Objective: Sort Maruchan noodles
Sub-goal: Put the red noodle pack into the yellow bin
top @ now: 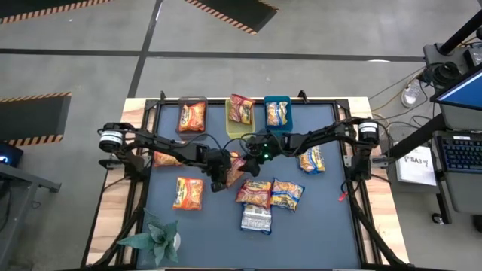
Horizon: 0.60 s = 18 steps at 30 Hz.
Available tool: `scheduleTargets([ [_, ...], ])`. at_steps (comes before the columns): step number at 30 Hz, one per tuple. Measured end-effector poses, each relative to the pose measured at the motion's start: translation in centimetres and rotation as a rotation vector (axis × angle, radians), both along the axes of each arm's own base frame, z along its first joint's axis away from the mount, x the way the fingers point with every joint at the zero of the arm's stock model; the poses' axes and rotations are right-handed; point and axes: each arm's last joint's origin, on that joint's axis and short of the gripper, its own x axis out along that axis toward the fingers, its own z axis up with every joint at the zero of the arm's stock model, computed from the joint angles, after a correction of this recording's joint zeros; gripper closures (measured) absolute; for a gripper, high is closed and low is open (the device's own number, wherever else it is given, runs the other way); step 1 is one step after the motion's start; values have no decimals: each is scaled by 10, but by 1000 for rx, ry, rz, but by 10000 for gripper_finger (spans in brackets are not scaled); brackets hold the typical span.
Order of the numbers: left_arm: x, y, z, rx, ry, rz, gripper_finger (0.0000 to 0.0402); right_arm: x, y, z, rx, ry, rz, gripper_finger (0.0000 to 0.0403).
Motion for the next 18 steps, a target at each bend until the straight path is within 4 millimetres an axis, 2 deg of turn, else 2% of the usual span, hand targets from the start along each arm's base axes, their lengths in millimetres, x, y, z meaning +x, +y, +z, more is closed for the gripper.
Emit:
scheduleTargets([
  [4, 1, 0, 0, 1, -8, 1, 364, 11, -2, -9, 4, 16, 2, 52],
  [8, 1, 0, 0, 3, -17, 1, 364, 17, -2, -15, 18, 23, 24, 66],
  [12, 3, 0, 0, 4, -34, 1, 364, 18, -3, -14, 15, 14, 27, 103],
  [18, 3, 0, 5, 4, -55, 0, 364, 16, -2, -9, -16, -1, 45, 192],
])
